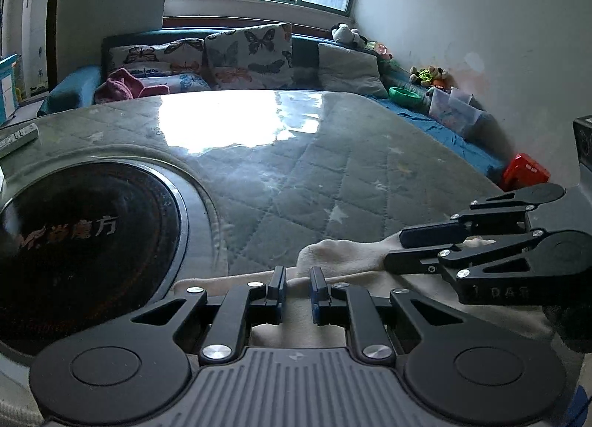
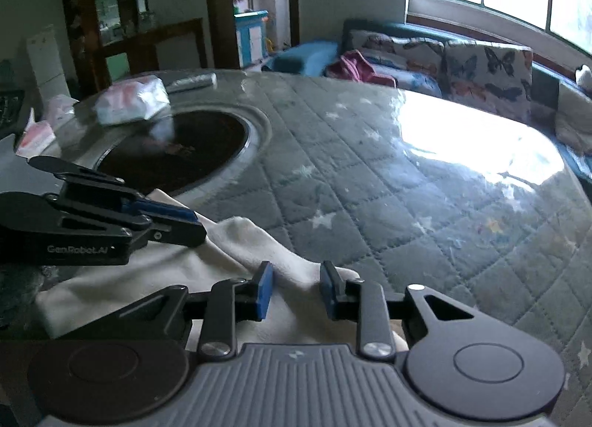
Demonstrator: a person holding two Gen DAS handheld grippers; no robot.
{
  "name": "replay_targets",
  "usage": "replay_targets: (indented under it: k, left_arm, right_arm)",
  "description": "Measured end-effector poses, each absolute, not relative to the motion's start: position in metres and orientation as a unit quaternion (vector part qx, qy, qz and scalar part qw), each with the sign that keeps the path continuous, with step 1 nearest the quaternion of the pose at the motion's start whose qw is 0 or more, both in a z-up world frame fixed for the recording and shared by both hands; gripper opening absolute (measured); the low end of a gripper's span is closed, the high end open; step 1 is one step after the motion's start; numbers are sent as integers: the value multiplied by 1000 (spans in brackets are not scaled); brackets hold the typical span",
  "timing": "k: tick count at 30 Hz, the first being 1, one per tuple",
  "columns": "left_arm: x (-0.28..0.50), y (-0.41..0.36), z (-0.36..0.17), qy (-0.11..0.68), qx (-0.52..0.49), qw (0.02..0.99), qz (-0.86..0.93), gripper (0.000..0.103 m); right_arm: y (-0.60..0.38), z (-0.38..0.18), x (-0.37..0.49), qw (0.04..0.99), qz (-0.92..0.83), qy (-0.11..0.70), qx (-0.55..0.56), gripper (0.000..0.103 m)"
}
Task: Fold clothes
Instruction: 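Open both grippers and release the sweatshirt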
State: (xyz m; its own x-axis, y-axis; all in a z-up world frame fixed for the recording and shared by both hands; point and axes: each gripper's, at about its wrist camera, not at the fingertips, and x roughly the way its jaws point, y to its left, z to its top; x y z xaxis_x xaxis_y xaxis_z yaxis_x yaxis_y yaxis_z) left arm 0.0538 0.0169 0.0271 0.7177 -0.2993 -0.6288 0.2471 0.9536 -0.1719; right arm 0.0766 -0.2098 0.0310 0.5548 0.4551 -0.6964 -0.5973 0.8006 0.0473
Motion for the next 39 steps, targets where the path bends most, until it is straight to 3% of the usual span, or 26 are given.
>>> replay_targets:
  k: [17, 22, 24, 26, 29, 39]
  left_arm:
    - [53, 16, 31, 347, -37, 927, -136, 21]
    - [46, 15, 33, 347, -35, 928, -127, 26]
    - [44, 15, 35, 346, -33, 930, -121, 37]
    - [42, 16, 36, 344, -33, 931, -116, 41]
    - [36, 18, 38, 341, -36, 933, -110, 45]
    - [18, 19, 43, 332, -36, 938, -97, 56]
  right_arm:
    - [-208, 37, 73, 885, 292, 347, -102, 29]
    - [-212, 44, 62, 891, 288, 336, -98, 44]
    - [-213, 46, 58, 893, 286, 334, -96, 55]
    - [-214, 47, 52, 895, 283, 330, -98, 56]
    - [-216, 48, 45, 897, 281, 327, -94, 70]
    - [-215, 48, 21, 901, 280, 319, -89, 84]
